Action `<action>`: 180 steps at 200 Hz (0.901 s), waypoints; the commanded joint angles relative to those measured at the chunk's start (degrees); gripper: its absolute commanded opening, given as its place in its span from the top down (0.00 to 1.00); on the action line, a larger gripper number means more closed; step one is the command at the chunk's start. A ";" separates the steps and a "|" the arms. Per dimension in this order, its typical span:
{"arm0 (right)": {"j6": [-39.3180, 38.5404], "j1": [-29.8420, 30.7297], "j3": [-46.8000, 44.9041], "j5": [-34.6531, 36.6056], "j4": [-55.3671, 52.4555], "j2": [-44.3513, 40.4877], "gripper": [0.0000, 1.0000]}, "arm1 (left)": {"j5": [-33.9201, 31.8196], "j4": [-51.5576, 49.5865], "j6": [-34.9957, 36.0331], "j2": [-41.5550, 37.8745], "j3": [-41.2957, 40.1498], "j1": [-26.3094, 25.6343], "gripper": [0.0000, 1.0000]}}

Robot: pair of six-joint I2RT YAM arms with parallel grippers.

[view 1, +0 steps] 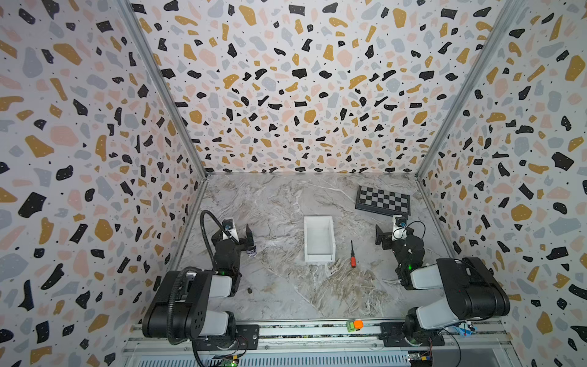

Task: Put the screwdriver in the bin
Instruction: Pick up the screwdriver from the center of the table.

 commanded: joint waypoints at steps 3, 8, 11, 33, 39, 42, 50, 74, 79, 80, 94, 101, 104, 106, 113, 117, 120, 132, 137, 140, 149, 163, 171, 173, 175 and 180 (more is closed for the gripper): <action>-0.65 0.26 1.11 0.55 0.26 -0.37 0.01 | -0.70 2.79 -0.32 -0.46 0.11 -0.20 0.00; -0.69 0.21 1.04 0.55 0.26 -0.44 0.01 | -0.68 2.85 -0.31 -0.42 0.11 -0.20 0.00; -0.62 0.25 1.11 0.55 0.29 -0.46 0.01 | -0.70 2.96 -0.27 -0.46 0.06 -0.20 0.00; -0.63 0.25 1.06 0.55 0.31 -0.42 0.01 | -0.71 3.02 -0.26 -0.55 0.02 -0.29 0.00; -0.67 0.27 1.06 0.60 0.31 -0.41 0.01 | -0.68 2.98 -0.34 -0.55 -0.05 -0.29 0.00; -0.64 0.26 1.05 0.56 0.31 -0.45 0.01 | -0.70 3.07 -0.37 -0.55 -0.07 -0.29 0.00; -0.62 0.23 1.06 0.60 0.31 -0.38 0.01 | -0.70 3.05 -0.37 -0.50 -0.07 -0.29 0.00; -0.61 0.22 1.06 0.55 0.31 -0.45 0.01 | -0.70 3.09 -0.31 -0.54 -0.07 -0.29 0.00; -0.56 0.21 1.04 0.55 0.31 -0.44 0.01 | -0.70 3.08 -0.36 -0.54 -0.07 -0.29 0.00; -0.58 0.21 1.01 0.55 0.31 -0.40 0.01 | -0.70 3.09 -0.32 -0.55 -0.07 -0.29 0.00; -0.60 0.25 1.06 0.57 0.31 -0.41 0.01 | -0.70 2.97 -0.34 -0.47 0.01 -0.29 0.00; -0.65 0.29 1.06 0.55 0.31 -0.35 0.01 | -0.85 2.95 -0.42 -0.33 0.10 -0.29 0.00; -0.58 0.26 1.05 0.55 0.38 -0.39 0.01 | -0.88 2.93 -0.39 -0.29 0.10 -0.29 0.00; -0.58 0.22 1.06 0.55 0.33 -0.40 0.01 | -0.88 2.93 -0.44 -0.36 0.11 -0.29 0.00; -0.59 0.21 1.06 0.55 0.35 -0.39 0.01 | -0.88 2.89 -0.45 -0.42 0.11 -0.29 0.00; -0.54 0.21 1.04 0.57 0.35 -0.38 0.01 | -0.88 2.86 -0.46 -0.46 0.11 -0.31 0.00; -0.54 0.21 1.02 0.55 0.33 -0.42 0.01 | -0.88 2.92 -0.46 -0.42 0.11 -0.34 0.00; -0.52 0.21 1.06 0.55 0.39 -0.34 0.01 | -0.79 2.93 -0.45 -0.46 0.11 -0.29 0.00; -0.39 0.13 1.06 0.55 0.39 -0.29 0.01 | -0.79 3.01 -0.41 -0.52 0.02 -0.31 0.00; -0.43 0.17 1.04 0.55 0.39 -0.35 0.01 | -0.79 2.98 -0.45 -0.58 -0.06 -0.29 0.00; -0.32 0.06 1.06 0.38 0.45 -0.35 0.01 | -0.87 3.27 -0.48 -0.81 -0.32 -0.29 0.00; -0.36 0.03 0.89 0.29 0.53 -0.44 0.01 | -2.68 1.50 -1.30 -2.05 0.48 -0.29 0.00; -0.23 -0.01 0.80 0.11 0.66 -0.57 0.01 | -3.78 -1.52 -1.97 -4.39 1.37 -0.29 0.00; -0.25 -0.09 0.80 0.00 0.73 -0.62 0.01 | -4.09 -2.64 -2.20 -5.05 1.65 -0.29 0.00; -0.17 -0.13 0.73 -0.09 0.79 -0.61 0.01 | -4.47 -3.96 -2.30 -5.81 2.07 -0.29 0.00; 0.08 -0.40 0.63 -0.31 1.41 -0.73 0.01 | -5.28 -7.87 -2.86 -7.86 3.26 -0.29 0.00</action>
